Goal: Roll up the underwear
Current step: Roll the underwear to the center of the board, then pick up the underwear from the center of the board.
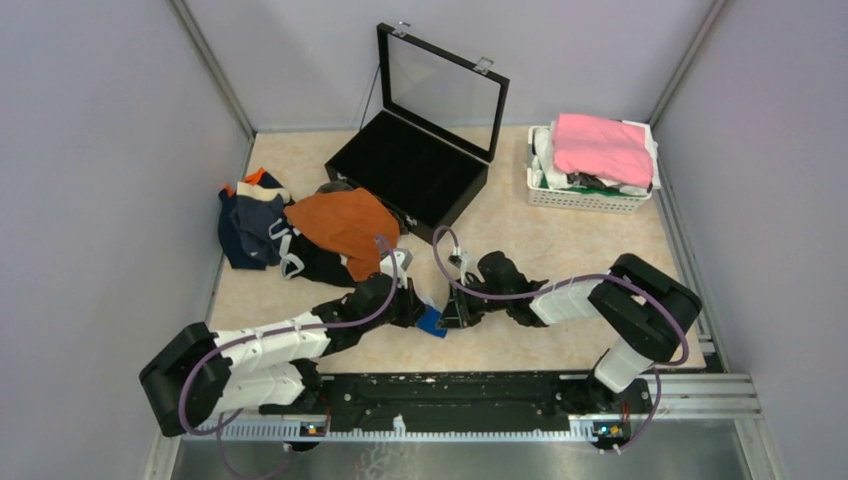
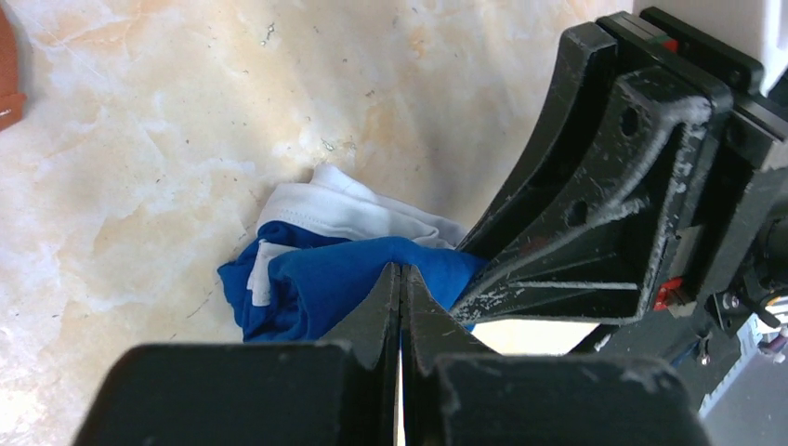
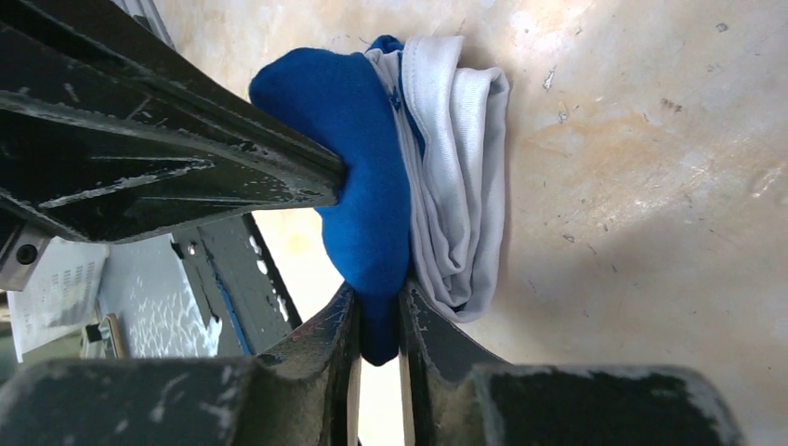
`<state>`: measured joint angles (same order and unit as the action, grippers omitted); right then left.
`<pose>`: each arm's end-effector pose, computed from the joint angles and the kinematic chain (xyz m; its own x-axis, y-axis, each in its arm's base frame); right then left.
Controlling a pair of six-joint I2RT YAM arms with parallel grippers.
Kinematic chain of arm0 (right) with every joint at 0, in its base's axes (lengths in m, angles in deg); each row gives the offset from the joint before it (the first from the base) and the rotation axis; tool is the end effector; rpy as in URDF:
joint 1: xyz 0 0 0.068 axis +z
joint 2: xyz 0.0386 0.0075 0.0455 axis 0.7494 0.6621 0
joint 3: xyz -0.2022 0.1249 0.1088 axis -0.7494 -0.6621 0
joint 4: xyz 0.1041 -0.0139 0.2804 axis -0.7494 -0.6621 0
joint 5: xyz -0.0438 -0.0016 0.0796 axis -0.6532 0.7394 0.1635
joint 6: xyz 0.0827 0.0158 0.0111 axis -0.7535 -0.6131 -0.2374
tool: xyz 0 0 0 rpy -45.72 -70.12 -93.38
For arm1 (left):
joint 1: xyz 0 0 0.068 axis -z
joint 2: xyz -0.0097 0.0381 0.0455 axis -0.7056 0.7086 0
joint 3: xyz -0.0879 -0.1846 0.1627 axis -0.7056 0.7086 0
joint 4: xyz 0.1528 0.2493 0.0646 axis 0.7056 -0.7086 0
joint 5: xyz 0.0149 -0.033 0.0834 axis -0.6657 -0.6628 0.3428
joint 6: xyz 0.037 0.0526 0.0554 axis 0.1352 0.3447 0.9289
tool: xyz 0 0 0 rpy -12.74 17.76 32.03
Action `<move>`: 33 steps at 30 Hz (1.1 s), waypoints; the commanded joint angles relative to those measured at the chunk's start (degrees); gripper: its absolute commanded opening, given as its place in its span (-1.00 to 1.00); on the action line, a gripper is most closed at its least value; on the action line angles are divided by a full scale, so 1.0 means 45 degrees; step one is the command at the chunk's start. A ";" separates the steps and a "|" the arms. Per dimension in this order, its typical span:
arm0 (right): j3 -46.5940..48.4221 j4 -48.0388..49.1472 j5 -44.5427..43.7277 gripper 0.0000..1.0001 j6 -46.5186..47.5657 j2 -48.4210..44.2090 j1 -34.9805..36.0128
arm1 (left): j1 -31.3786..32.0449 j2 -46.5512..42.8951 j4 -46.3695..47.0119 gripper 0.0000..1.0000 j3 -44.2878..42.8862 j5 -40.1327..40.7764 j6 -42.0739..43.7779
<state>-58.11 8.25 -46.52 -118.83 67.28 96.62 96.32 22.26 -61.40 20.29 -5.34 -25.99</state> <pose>0.1908 0.2676 0.0555 -0.8366 -0.2102 -0.5059 -0.5386 0.4840 0.6896 0.1776 -0.2160 0.1095 -0.7398 -0.0658 -0.6696 0.3732 0.7879 -0.4898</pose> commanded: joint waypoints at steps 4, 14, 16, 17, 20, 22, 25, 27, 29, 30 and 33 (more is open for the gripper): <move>-0.0102 -0.1581 -0.0742 -0.44 0.0516 -0.0943 -0.0122 | 0.0014 0.0836 -0.0201 -1.00 0.0745 0.0690 -0.0157; 0.0764 -0.3490 -0.1547 0.38 0.1412 -0.2397 -0.0328 | 0.0014 0.0774 0.0086 -1.00 0.1202 0.0675 -0.0145; 0.0947 -0.3745 -0.1592 0.44 0.1761 -0.2520 -0.0475 | 0.0014 0.0851 0.0232 -1.00 0.1231 0.0637 -0.0122; 0.1107 -0.3938 -0.1557 0.49 0.2061 -0.2510 -0.0555 | 0.0014 0.0904 0.0330 -1.00 0.1250 0.0615 -0.0107; 0.1781 -0.4612 -0.1401 0.59 0.3308 -0.2234 -0.0590 | 0.0014 0.1094 0.0507 -1.00 0.1224 0.0544 -0.0045; 0.2300 -0.4914 -0.1169 0.64 0.4023 -0.1902 -0.0600 | 0.0014 0.1181 0.0543 -1.00 0.1185 0.0534 -0.0023; 0.2967 -0.5133 -0.0580 0.65 0.4875 -0.1128 -0.0622 | 0.0014 0.1255 0.0571 -1.00 0.1155 0.0563 0.0036; 0.3427 -0.5235 -0.0014 0.65 0.5250 -0.0576 -0.0648 | 0.0014 0.1315 0.0592 -1.00 0.1145 0.0582 0.0080; 0.3845 -0.5417 0.0275 0.65 0.5583 -0.0053 -0.0654 | 0.0014 0.1352 0.0580 -1.00 0.1117 0.0602 0.0106; 0.4047 -0.5585 0.0358 0.65 0.5783 0.0159 -0.0662 | 0.0014 0.1384 0.0591 -1.00 0.1101 0.0603 0.0128; 0.4281 -0.5704 0.0588 0.64 0.6293 0.0591 -0.0730 | 0.0014 0.1439 0.0576 -1.00 0.1061 0.0611 0.0158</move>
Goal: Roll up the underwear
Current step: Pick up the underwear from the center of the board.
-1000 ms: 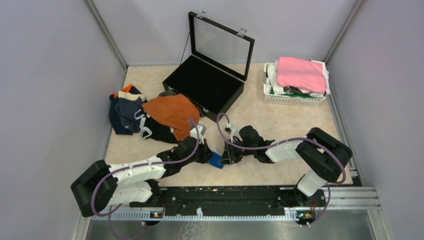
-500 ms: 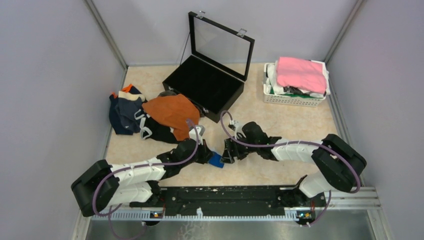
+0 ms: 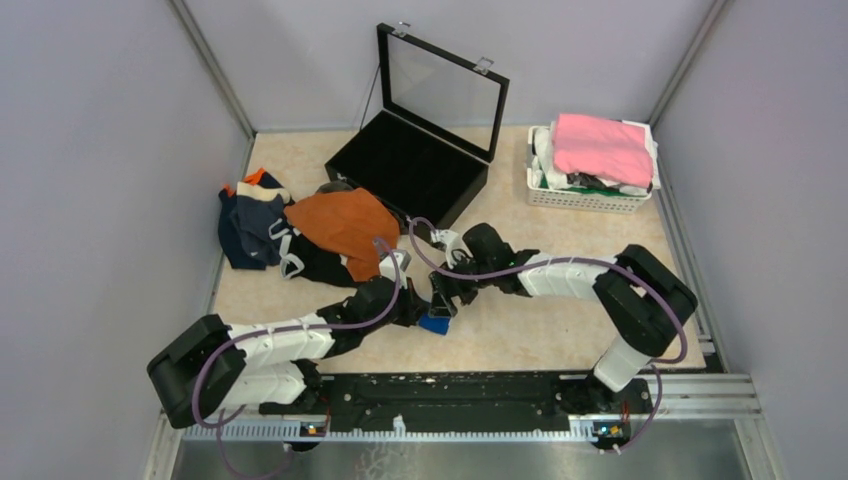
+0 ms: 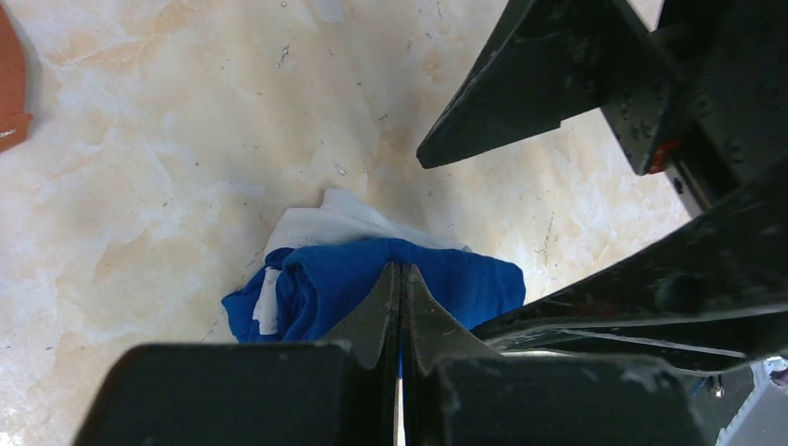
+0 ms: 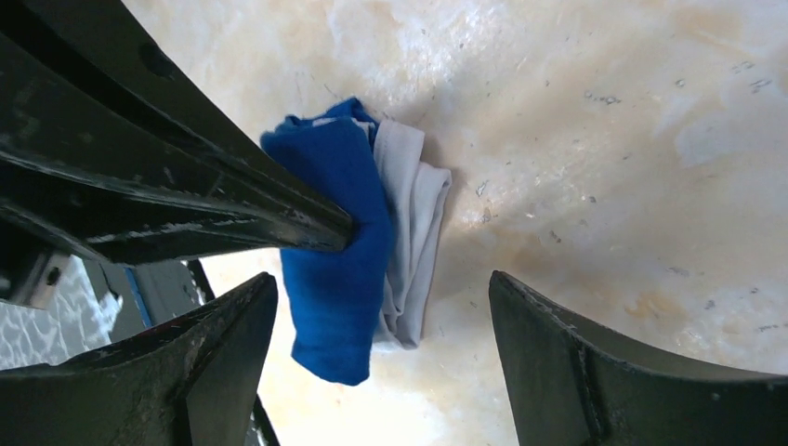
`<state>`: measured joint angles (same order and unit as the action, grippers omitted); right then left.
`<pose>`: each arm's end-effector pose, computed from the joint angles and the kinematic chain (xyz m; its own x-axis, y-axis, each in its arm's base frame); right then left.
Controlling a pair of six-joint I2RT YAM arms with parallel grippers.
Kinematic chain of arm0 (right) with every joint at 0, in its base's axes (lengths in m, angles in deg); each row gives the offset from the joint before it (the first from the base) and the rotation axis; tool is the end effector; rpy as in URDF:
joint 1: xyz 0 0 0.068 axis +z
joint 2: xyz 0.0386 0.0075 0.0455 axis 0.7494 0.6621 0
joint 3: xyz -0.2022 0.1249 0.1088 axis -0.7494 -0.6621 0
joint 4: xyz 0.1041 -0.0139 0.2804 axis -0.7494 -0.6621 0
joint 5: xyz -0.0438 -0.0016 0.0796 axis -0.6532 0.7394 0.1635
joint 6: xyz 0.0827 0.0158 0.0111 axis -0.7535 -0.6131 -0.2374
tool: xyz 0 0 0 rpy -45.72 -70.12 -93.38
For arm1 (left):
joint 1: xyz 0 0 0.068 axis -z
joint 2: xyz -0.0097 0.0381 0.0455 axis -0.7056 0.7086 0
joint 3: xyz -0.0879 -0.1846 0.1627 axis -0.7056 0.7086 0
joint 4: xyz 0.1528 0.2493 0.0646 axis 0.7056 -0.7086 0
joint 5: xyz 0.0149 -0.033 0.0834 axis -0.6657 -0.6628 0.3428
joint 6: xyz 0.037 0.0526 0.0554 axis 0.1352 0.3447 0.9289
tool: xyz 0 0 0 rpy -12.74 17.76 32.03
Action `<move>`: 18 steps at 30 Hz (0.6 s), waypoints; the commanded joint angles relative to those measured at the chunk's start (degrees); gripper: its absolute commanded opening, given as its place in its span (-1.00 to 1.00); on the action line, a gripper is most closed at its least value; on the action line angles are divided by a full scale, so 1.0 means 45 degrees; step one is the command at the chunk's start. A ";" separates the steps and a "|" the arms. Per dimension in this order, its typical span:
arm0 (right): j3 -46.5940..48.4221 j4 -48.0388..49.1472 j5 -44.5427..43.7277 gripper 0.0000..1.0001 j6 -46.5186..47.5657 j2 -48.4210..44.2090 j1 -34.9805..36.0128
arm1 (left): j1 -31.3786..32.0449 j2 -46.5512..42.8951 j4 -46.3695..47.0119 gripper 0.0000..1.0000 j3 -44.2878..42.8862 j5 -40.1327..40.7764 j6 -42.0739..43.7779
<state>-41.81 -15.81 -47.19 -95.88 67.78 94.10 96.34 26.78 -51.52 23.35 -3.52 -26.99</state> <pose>0.2340 0.2901 0.0982 -0.6455 -0.4261 -0.6338 -0.7584 0.4555 0.4662 0.1792 -0.2144 0.0909 -0.7178 -0.1128 -0.6871 0.3588 0.7857 -0.5038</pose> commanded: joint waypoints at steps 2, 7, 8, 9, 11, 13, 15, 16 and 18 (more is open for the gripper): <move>0.0722 -0.0387 0.0933 0.62 0.1490 0.0760 -0.0258 | 0.0009 0.0477 -0.1593 -1.00 0.0359 0.0190 0.0374; 0.1072 -0.0527 0.1703 0.50 0.2030 0.1645 -0.0304 | 0.0009 0.0572 -0.1579 -1.00 0.0300 0.0150 0.0388; 0.1136 -0.0756 0.1771 0.47 0.2073 0.1775 -0.0303 | 0.0009 0.0580 -0.1571 -1.00 0.0284 0.0138 0.0391; 0.1202 -0.0871 0.1822 0.43 0.2090 0.1904 -0.0328 | 0.0009 0.0584 -0.1555 -1.00 0.0280 0.0122 0.0391; 0.1405 -0.1103 0.2019 0.36 0.2227 0.2214 -0.0336 | 0.0009 0.0612 -0.1533 -1.00 0.0287 0.0065 0.0383; 0.1581 -0.1328 0.2212 0.30 0.2303 0.2498 -0.0329 | 0.0009 0.0635 -0.1546 -1.00 0.0279 0.0050 0.0388; 0.1723 -0.1543 0.2319 0.26 0.2319 0.2762 -0.0339 | 0.0009 0.0633 -0.1556 -1.00 0.0265 0.0051 0.0386; 0.1761 -0.1645 0.2362 0.24 0.2319 0.2843 -0.0344 | 0.0009 0.0615 -0.1578 -1.00 0.0270 0.0079 0.0403; 0.1743 -0.1822 0.2420 0.18 0.2319 0.2985 -0.0352 | 0.0010 0.0552 -0.1591 -1.00 0.0284 0.0115 0.0395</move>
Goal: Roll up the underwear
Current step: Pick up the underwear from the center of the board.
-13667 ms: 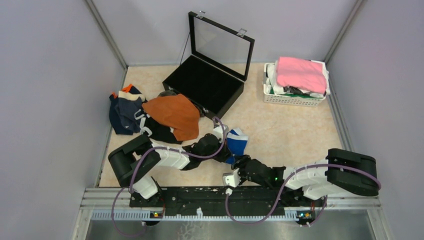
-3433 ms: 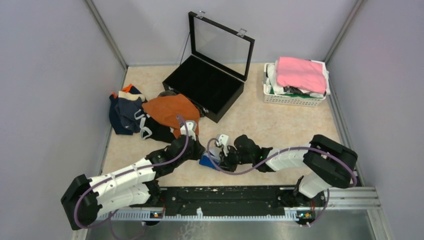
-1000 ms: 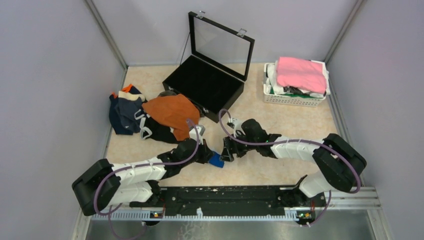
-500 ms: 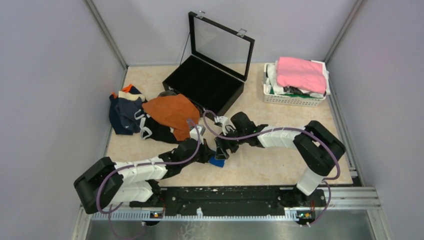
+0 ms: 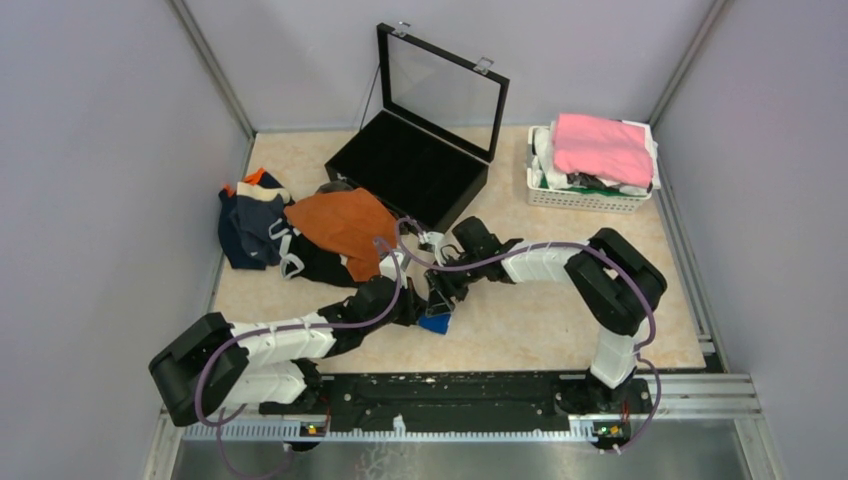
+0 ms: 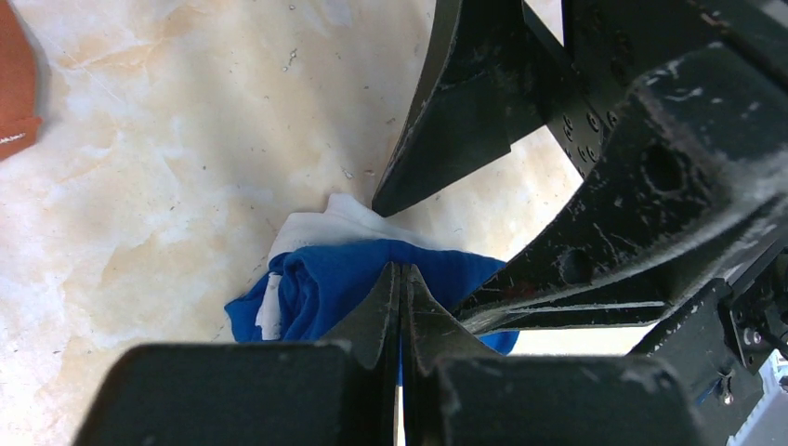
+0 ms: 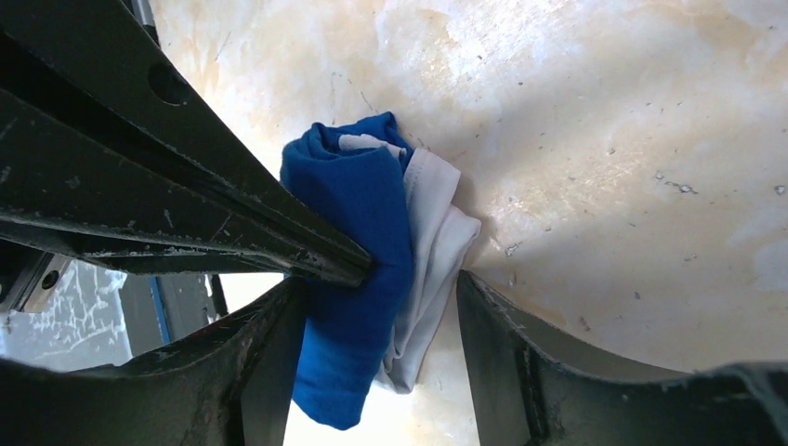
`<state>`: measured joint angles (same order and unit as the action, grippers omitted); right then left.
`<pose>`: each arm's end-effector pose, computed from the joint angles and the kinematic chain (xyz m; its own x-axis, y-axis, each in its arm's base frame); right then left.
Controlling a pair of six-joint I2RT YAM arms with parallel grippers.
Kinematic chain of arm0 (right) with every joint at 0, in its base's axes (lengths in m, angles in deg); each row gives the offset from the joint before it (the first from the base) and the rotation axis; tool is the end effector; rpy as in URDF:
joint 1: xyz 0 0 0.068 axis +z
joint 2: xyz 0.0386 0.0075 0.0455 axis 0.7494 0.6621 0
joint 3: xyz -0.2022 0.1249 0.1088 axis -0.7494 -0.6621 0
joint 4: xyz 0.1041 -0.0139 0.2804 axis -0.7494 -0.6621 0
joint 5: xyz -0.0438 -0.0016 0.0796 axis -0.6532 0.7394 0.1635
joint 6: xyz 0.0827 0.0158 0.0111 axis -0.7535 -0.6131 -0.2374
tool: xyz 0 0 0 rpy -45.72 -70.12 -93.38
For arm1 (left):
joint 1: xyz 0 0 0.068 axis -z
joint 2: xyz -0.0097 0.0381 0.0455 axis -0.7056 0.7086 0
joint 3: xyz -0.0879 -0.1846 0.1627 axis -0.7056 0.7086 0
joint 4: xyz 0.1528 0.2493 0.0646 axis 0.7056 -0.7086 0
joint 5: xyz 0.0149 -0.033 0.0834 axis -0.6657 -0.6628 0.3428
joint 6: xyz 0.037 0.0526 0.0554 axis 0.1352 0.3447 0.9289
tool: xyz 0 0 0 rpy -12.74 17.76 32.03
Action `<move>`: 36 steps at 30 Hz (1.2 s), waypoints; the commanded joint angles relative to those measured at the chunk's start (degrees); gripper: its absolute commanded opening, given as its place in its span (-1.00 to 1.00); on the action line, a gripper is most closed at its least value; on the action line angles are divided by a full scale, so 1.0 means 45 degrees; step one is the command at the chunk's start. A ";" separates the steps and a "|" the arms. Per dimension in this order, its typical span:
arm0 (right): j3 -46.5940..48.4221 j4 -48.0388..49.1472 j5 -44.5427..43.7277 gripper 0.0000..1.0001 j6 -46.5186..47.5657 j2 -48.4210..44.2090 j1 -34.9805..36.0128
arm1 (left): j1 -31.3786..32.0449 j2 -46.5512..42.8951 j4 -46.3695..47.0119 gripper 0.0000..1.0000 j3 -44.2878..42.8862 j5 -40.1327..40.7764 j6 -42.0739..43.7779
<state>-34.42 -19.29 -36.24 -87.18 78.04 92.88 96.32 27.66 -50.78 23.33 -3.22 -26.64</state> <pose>0.2458 0.3070 0.0758 -0.5855 -0.5347 -0.6093 -0.8040 0.2874 0.5205 0.1800 -0.2146 0.0887 -0.7144 -0.1091 -0.6911 0.3599 0.7898 -0.4967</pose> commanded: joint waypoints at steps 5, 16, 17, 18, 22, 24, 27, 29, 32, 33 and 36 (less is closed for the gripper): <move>-0.0038 -0.1199 -0.0024 -0.10 0.0396 0.0933 -0.0071 | 0.0014 0.0275 -0.1769 -1.00 0.0304 0.0077 0.0311; -0.0527 -0.0580 -0.0244 -0.72 -0.0142 0.1233 -0.0117 | 0.0004 0.0086 -0.2117 -1.00 -0.0007 0.0481 0.0198; -0.0589 -0.0502 -0.0213 -0.83 -0.0200 0.1210 -0.0118 | -0.0004 -0.0097 -0.2488 -1.00 -0.0333 0.0691 0.0180; -0.0706 -0.0356 -0.0184 -0.89 -0.0312 0.1131 -0.0118 | -0.0005 -0.0291 -0.2805 -1.00 -0.0713 0.0881 0.0326; -0.1332 0.0302 -0.0411 -1.00 -0.0666 0.0616 -0.0124 | -0.0043 -0.1296 -0.5050 -1.00 -0.2752 0.2179 0.0578; -0.1753 0.0887 -0.0636 -1.00 -0.0813 0.0031 -0.0125 | -0.0062 -0.1814 -0.5972 -1.00 -0.3556 0.2728 0.0535; -0.2300 0.1440 -0.1042 -1.00 -0.1098 -0.1180 -0.0141 | -0.0064 -0.2590 -0.6505 -1.00 -0.4009 0.3502 0.0471; -0.2624 0.1827 -0.1238 -1.00 -0.1268 -0.2090 -0.0144 | -0.0064 -0.2919 -0.6930 -1.00 -0.4060 0.3939 0.0214; -0.2938 0.2254 -0.1583 -1.00 -0.1502 -0.3379 -0.0160 | -0.0070 -0.3267 -0.7592 -1.00 -0.3918 0.4435 -0.0263; -0.2992 0.2301 -0.1786 -1.00 -0.1566 -0.3753 -0.0162 | -0.0077 -0.3348 -0.7770 -1.00 -0.3805 0.4559 -0.0437; -0.3105 0.2359 -0.2643 -1.00 -0.1731 -0.4785 -0.0246 | -0.0080 -0.3531 -0.8084 -1.00 -0.3438 0.4811 -0.0990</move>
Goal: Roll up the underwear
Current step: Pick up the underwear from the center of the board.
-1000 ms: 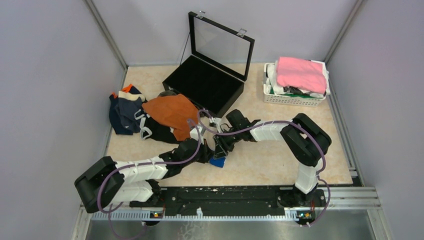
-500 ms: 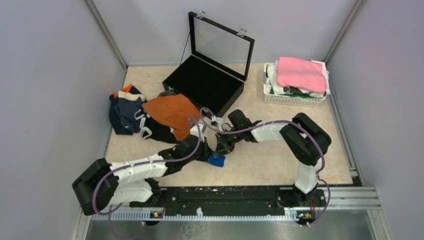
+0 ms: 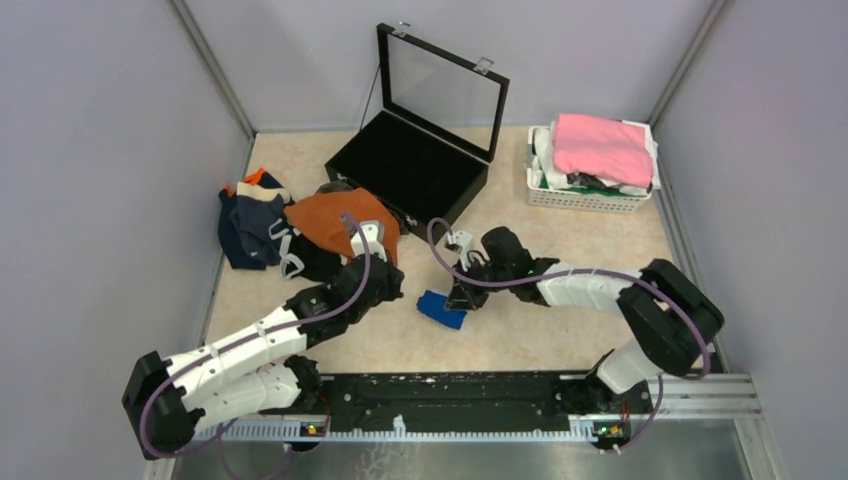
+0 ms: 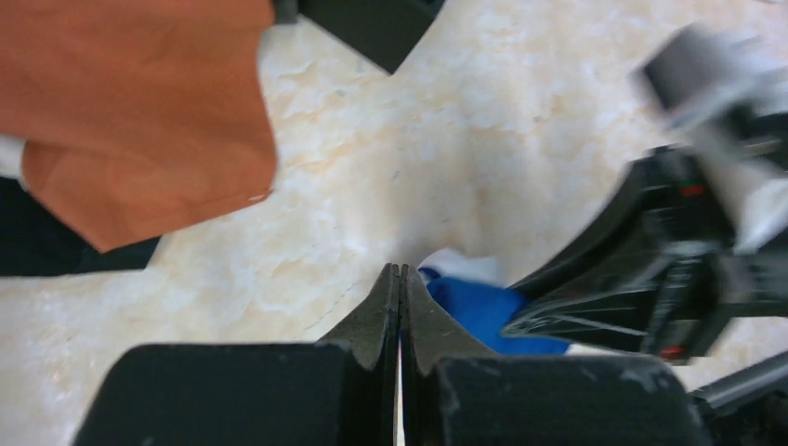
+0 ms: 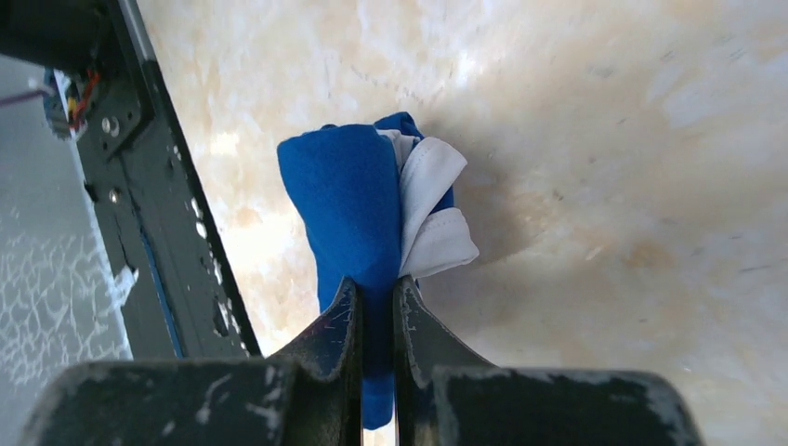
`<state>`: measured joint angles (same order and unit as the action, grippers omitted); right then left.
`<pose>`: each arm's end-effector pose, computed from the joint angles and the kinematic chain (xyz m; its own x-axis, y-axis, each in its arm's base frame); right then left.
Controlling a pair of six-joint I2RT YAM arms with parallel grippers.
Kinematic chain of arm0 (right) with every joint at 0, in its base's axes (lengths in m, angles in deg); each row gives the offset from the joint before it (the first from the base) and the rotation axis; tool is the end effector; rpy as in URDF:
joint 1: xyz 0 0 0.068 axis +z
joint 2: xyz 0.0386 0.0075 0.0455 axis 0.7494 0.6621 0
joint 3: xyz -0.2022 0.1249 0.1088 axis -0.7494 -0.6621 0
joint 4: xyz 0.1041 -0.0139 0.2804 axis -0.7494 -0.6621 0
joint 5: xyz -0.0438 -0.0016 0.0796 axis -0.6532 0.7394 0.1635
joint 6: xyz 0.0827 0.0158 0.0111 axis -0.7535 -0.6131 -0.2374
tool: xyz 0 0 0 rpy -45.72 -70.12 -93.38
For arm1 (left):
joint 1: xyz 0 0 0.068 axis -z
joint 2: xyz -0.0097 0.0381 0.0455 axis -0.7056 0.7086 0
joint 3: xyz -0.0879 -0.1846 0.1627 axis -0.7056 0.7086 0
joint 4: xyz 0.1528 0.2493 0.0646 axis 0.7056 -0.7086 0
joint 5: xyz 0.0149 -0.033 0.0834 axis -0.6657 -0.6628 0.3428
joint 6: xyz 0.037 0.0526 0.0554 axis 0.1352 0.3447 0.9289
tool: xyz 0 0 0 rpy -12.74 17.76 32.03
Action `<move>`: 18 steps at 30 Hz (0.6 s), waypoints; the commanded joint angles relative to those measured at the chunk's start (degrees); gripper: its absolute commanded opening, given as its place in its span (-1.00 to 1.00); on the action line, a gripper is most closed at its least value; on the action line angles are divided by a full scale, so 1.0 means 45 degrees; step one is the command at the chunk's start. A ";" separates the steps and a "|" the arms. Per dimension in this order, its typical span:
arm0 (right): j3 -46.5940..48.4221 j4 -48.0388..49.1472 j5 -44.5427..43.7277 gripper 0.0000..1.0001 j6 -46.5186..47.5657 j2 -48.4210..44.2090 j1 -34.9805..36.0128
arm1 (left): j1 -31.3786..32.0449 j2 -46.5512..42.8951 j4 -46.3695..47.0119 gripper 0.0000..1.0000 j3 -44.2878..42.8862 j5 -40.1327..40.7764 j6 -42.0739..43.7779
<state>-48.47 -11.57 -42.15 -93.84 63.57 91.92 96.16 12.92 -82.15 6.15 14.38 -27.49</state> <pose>0.2226 0.2676 0.0941 -0.6207 -0.4147 -0.6654 -0.7819 0.3899 0.4865 0.1981 -0.2005 0.2093 -0.5762 -0.2248 -0.7858 0.1835 0.9013 -0.3924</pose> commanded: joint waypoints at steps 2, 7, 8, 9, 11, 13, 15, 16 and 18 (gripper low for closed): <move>-0.0023 0.0604 -0.1971 -1.00 -0.0268 -0.2338 -0.0130 | -0.0049 -0.0337 -0.1234 -1.00 0.0588 0.0954 -0.1169; 0.0340 -0.0150 -0.3983 -1.00 0.0394 -0.3607 -0.0514 | -0.0040 -0.0413 -0.1353 -1.00 0.1075 0.0957 -0.1776; 0.0451 -0.0191 -0.4271 -1.00 0.0528 -0.3774 -0.0634 | -0.0048 -0.0413 -0.1338 -1.00 0.1175 0.0957 -0.1872; 0.0562 -0.0199 -0.4532 -1.00 0.0655 -0.3926 -0.0767 | -0.0049 -0.0391 -0.1326 -1.00 0.1290 0.0930 -0.1952; 0.0825 -0.0082 -0.4891 -1.00 0.0891 -0.4125 -0.1087 | -0.0050 -0.0364 -0.1229 -1.00 0.1477 0.0854 -0.2020; 0.1173 0.0105 -0.4979 -1.00 0.1094 -0.4120 -0.1421 | -0.0050 -0.0280 -0.1119 -1.00 0.1621 0.0701 -0.2039; 0.1636 0.0262 -0.5103 -1.00 0.1425 -0.3985 -0.1705 | -0.0050 -0.0124 -0.1017 -0.98 0.1792 0.0580 -0.2060; 0.1863 0.0393 -0.5190 -1.00 0.1602 -0.3902 -0.1787 | -0.0050 -0.0055 -0.0964 -0.96 0.1855 0.0532 -0.2076; 0.2219 0.0866 -0.5412 -1.00 0.1858 -0.3661 -0.1952 | -0.0050 0.0117 -0.0878 -0.90 0.1973 0.0429 -0.2145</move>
<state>-44.23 -13.19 -63.26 -89.10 46.93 84.88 96.12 12.31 -87.94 13.99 17.07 -35.73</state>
